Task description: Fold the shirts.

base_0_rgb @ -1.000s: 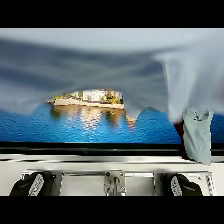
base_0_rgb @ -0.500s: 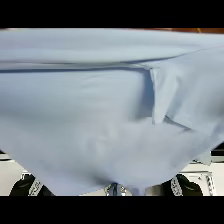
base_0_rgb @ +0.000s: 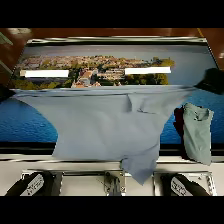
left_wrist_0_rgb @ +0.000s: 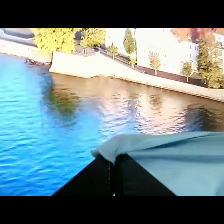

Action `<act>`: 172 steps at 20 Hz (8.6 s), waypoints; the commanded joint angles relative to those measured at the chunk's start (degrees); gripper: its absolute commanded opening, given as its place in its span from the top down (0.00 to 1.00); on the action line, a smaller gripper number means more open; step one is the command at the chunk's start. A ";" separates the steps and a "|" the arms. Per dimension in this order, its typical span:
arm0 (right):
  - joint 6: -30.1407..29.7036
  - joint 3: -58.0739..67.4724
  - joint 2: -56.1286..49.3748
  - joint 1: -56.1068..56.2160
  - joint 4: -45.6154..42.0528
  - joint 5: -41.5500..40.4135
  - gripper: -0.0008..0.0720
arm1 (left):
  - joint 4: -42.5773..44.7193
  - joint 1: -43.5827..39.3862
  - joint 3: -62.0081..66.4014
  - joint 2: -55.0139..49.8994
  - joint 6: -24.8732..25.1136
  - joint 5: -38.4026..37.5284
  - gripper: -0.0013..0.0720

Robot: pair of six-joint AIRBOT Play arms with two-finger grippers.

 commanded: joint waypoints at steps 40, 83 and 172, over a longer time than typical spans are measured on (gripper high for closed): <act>6.43 -6.58 -26.58 14.93 -7.23 -12.96 0.25 | 8.68 -7.91 5.81 -37.75 -3.80 2.45 0.24; 2.75 -67.28 5.40 10.19 13.42 -30.16 0.12 | -18.23 8.26 -46.60 -18.53 13.62 9.18 0.93; 5.01 -16.22 1.95 10.05 21.99 -5.05 0.91 | -44.09 -53.94 3.82 -48.04 5.49 38.36 0.93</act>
